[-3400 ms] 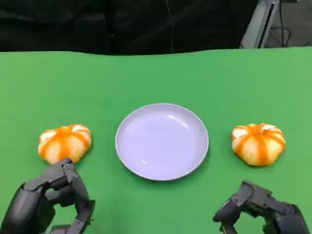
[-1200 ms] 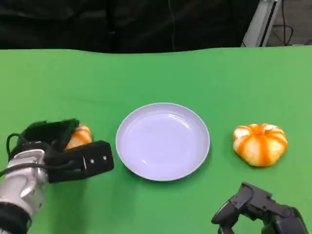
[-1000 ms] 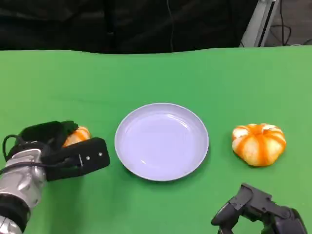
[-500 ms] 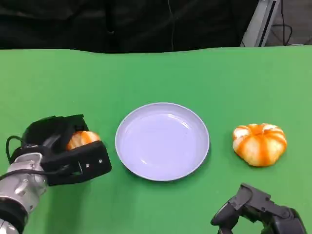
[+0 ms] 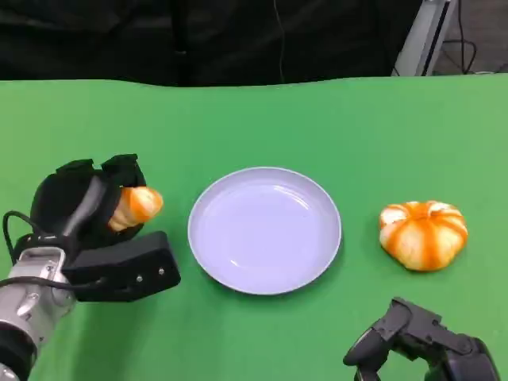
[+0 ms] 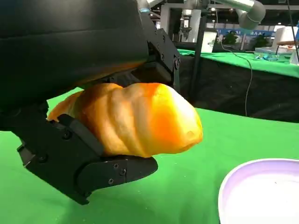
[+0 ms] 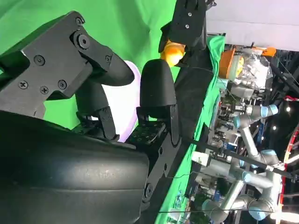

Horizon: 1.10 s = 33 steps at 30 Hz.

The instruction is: Grasp the bread from the table and place it into the plate.

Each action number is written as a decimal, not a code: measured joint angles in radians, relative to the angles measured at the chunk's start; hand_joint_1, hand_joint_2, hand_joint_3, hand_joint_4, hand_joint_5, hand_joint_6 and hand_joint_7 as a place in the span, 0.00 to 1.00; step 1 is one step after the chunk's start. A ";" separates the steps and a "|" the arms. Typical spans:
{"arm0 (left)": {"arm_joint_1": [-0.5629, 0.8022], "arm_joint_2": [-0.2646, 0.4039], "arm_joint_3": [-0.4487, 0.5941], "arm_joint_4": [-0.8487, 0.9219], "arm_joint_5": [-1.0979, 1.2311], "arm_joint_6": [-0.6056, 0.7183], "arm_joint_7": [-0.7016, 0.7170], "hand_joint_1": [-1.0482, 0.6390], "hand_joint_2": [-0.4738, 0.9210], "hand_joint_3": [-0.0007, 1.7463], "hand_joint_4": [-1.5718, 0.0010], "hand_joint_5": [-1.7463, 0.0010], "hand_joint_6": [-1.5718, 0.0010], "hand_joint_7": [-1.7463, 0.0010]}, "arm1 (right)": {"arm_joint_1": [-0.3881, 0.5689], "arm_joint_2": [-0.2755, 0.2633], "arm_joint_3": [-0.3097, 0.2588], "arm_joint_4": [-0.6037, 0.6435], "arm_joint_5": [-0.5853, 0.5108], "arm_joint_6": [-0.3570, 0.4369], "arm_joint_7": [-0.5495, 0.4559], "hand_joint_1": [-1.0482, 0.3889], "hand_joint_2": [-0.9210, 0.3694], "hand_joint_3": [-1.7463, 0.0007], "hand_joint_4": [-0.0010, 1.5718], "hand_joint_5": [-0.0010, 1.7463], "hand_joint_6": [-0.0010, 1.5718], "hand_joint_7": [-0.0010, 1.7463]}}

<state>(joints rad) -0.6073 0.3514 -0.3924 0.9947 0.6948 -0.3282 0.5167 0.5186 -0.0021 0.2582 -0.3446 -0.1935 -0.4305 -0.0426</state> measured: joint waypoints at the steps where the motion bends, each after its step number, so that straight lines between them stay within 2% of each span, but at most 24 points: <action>1: 0.000 0.000 0.000 0.000 0.000 0.000 0.000 0.51 0.68 0.63 0.42 0.00 0.58 0.00 | 0.000 0.000 0.000 0.000 0.000 0.000 0.000 0.67 0.43 0.27 0.45 0.92 0.49 0.76; 3: 0.000 0.000 0.000 0.001 0.000 -0.001 0.000 0.52 0.65 0.64 0.41 0.00 0.57 0.00 | 0.000 0.000 0.000 0.000 0.000 0.000 0.000 0.66 0.43 0.27 0.45 0.92 0.49 0.76; 5: 0.008 0.002 0.001 -0.027 0.002 -0.003 0.008 0.53 0.56 0.71 0.40 0.00 0.55 0.00 | 0.001 0.000 0.000 0.000 0.000 -0.001 0.000 0.64 0.42 0.28 0.44 0.92 0.49 0.76; 9: 0.009 -0.008 0.007 -0.286 0.009 -0.075 0.072 0.53 0.54 0.73 0.40 0.00 0.55 0.00 | -0.004 0.001 0.000 0.001 -0.001 -0.001 -0.001 0.63 0.42 0.29 0.44 0.92 0.49 0.76; 11: -0.002 -0.019 0.009 -0.351 0.010 -0.091 0.080 0.54 0.53 0.74 0.39 0.00 0.53 0.00 | -0.006 0.002 0.000 0.001 -0.001 -0.001 -0.001 0.64 0.42 0.29 0.44 0.92 0.49 0.76; 26: 0.031 -0.044 0.008 -0.403 0.009 -0.095 0.047 0.53 0.50 0.82 0.39 0.00 0.53 0.00 | 0.015 0.009 0.011 0.002 0.000 0.000 -0.003 0.65 0.41 0.30 0.44 0.92 0.49 0.75; 33: 0.031 -0.099 0.001 -0.405 0.003 -0.094 -0.008 0.53 0.48 0.85 0.39 0.00 0.53 0.01 | 0.018 0.009 0.012 -0.012 -0.009 0.000 -0.003 0.66 0.41 0.29 0.44 0.92 0.49 0.75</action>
<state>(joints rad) -0.5767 0.2527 -0.3919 0.5894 0.6977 -0.4224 0.5091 0.5368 0.0068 0.2705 -0.3563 -0.2026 -0.4301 -0.0455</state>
